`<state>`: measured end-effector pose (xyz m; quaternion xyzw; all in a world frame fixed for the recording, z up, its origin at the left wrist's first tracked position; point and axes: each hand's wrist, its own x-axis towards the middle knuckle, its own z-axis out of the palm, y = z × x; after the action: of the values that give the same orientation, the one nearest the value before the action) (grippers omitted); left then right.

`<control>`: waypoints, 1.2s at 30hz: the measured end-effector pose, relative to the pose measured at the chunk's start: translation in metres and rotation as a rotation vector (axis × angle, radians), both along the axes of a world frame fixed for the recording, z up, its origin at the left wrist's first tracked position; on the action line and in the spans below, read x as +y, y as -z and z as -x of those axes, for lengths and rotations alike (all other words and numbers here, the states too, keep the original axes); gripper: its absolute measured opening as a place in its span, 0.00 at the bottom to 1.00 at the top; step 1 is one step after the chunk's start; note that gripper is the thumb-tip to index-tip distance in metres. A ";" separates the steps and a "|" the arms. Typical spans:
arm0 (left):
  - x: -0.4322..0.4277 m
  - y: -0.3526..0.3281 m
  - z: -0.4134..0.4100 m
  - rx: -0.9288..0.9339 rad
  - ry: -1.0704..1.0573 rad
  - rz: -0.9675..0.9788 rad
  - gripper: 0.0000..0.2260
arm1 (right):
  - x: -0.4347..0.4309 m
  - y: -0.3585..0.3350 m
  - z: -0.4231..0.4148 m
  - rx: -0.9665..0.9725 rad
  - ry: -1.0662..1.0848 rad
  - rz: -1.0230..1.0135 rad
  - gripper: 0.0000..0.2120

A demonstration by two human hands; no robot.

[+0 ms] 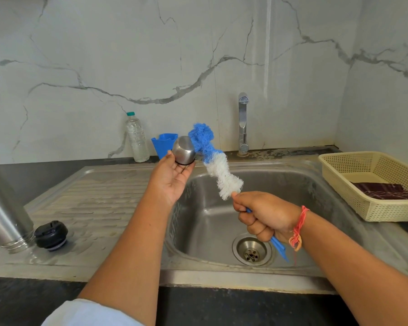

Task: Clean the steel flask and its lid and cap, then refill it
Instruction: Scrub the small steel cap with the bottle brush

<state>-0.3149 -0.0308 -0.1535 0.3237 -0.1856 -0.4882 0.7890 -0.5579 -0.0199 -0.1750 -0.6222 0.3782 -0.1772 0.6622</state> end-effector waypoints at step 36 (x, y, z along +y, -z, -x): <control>-0.002 0.005 0.005 -0.922 -0.208 -0.240 0.12 | -0.011 0.004 0.005 0.090 0.057 -0.002 0.19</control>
<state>-0.3204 -0.0328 -0.1582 0.6118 -0.4247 -0.2305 0.6262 -0.5631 -0.0313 -0.1787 -0.6177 0.4254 -0.1676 0.6399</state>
